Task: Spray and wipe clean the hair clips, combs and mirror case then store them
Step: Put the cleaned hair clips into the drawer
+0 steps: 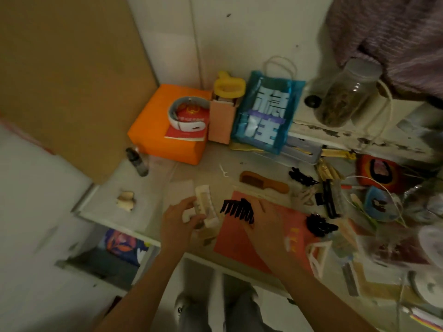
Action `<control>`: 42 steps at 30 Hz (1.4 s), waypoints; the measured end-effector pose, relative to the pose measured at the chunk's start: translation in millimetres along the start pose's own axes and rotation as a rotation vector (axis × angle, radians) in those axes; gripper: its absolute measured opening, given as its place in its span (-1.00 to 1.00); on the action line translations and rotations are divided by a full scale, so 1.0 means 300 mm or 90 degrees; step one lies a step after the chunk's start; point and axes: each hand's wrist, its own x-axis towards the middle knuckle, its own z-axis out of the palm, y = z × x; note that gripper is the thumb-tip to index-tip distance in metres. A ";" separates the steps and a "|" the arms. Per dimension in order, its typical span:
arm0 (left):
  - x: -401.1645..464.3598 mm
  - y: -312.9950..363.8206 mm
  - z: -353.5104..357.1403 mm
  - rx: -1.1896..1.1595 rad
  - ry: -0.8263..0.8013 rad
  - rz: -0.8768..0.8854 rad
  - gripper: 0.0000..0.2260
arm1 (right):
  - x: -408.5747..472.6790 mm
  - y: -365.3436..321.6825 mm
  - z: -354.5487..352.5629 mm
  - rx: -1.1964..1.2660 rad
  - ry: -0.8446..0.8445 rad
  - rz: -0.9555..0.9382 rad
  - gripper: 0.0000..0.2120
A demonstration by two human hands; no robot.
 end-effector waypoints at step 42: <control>-0.421 -0.842 -0.515 -0.078 0.469 -0.536 -0.61 | 0.037 -0.847 1.073 0.023 -0.419 -0.290 -0.42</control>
